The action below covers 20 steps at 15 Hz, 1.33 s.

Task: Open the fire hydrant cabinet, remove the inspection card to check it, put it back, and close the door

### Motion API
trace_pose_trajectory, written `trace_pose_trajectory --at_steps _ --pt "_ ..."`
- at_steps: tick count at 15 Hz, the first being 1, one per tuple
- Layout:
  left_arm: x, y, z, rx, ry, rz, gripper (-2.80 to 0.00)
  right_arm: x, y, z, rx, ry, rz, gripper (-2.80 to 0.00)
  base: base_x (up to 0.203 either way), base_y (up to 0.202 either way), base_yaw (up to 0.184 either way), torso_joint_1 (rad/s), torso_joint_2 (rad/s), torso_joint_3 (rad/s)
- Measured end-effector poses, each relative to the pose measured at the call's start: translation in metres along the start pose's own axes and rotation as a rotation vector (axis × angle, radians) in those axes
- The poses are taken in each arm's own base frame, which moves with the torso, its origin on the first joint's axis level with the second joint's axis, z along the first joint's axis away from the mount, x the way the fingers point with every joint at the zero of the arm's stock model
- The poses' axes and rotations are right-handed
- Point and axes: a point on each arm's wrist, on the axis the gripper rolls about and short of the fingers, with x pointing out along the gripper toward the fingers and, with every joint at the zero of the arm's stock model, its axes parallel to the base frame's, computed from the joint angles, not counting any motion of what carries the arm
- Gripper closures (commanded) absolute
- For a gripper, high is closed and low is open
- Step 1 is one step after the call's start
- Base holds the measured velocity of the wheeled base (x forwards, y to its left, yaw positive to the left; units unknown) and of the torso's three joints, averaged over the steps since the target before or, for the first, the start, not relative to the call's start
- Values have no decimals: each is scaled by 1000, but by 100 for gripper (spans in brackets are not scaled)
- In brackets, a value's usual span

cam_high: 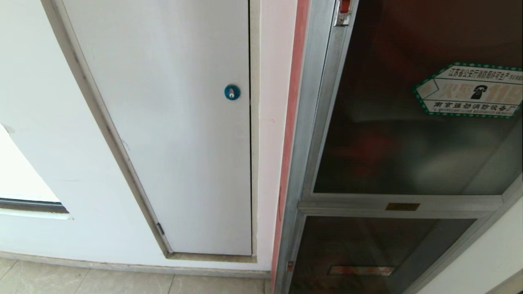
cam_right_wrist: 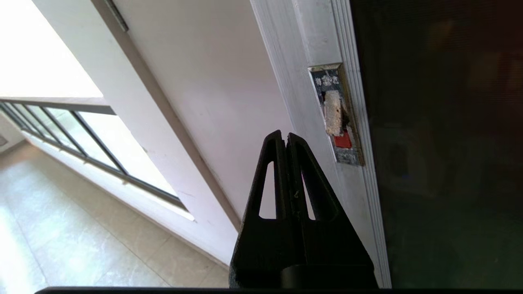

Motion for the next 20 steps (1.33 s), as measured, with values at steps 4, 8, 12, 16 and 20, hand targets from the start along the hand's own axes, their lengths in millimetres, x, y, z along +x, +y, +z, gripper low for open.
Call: trace_pose_trajectory --at_steps 4,8,12,16,20 --pt "0 0 0 0 0 0 0 24 -12 -13 -4 16 19 0 0 0 0 0 0 0" --pt "0 0 0 0 0 0 0 43 -26 -25 -7 36 21 0 0 0 0 0 0 0" --pt "0 0 0 0 0 0 0 49 -37 -28 -12 41 20 0 0 0 0 0 0 0" --pt "0 0 0 0 0 0 0 52 -45 -27 -18 33 28 0 0 0 0 0 0 0" --pt "0 0 0 0 0 0 0 54 -46 -29 -19 40 48 0 0 0 0 0 0 0"
